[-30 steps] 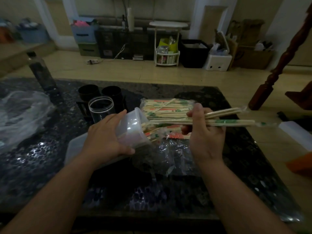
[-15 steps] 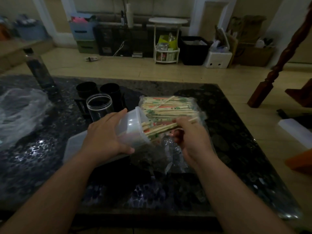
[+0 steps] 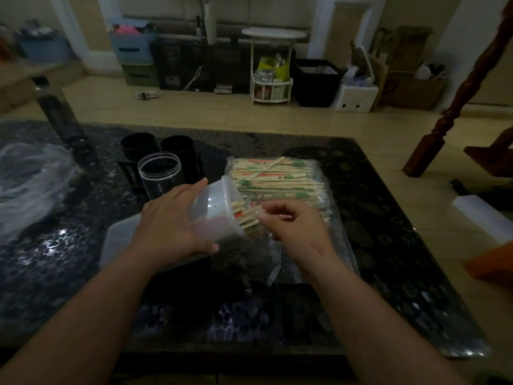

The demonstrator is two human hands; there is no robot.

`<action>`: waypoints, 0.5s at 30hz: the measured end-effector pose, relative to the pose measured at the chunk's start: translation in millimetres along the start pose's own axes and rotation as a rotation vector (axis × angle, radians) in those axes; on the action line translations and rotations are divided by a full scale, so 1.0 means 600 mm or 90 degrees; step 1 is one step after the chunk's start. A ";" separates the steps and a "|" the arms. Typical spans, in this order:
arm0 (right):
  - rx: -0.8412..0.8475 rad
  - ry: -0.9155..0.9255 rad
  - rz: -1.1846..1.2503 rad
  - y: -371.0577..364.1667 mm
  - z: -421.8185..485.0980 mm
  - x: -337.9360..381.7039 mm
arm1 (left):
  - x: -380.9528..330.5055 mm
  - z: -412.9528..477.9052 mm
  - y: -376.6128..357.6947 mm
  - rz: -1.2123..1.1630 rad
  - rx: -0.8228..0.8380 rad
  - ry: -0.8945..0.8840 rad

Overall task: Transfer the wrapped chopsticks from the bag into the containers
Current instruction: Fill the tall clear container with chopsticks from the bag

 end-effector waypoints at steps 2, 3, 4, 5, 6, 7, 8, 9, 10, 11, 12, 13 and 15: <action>-0.067 -0.006 0.057 0.007 0.002 -0.004 | 0.001 0.001 0.000 0.001 0.003 0.002; -0.085 -0.004 0.075 0.009 0.002 -0.003 | 0.002 0.001 0.001 -0.004 0.003 0.005; -0.084 0.007 0.062 0.009 0.002 0.001 | 0.002 0.001 0.002 -0.008 0.000 0.006; -0.061 0.023 0.033 0.006 0.002 0.005 | 0.002 0.001 0.003 -0.009 -0.002 0.006; -0.021 0.037 0.010 -0.001 0.001 0.010 | 0.002 0.002 0.003 -0.009 -0.001 0.006; 0.014 0.044 -0.004 -0.005 -0.001 0.014 | 0.001 0.002 0.003 -0.008 0.001 0.006; 0.027 0.040 -0.006 -0.006 -0.002 0.013 | 0.002 0.002 0.002 -0.006 0.002 0.007; 0.019 0.030 -0.001 -0.002 0.000 0.012 | 0.003 0.002 0.002 -0.003 0.001 0.007; -0.002 0.015 -0.002 0.004 0.003 0.009 | 0.004 0.003 0.003 -0.002 -0.002 0.008; -0.022 0.008 -0.022 0.011 0.006 0.003 | 0.004 0.003 0.003 -0.002 -0.004 0.010; -0.034 0.009 -0.067 0.017 0.009 0.000 | 0.005 0.004 0.004 -0.004 -0.005 0.014; -0.030 0.013 -0.137 0.021 0.013 -0.003 | 0.006 0.004 0.004 -0.007 -0.005 0.017; 0.033 0.008 -0.312 0.019 0.017 -0.015 | 0.008 0.005 0.004 -0.011 -0.002 0.021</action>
Point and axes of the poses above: each hand's wrist, its own z-axis towards the middle knuckle, its own y-axis out of the back of the hand, x = y × z, the point moved 7 cm from there along z, towards the middle knuckle, and after that the axes turned 3 degrees about -x, right-handed, at the moved point
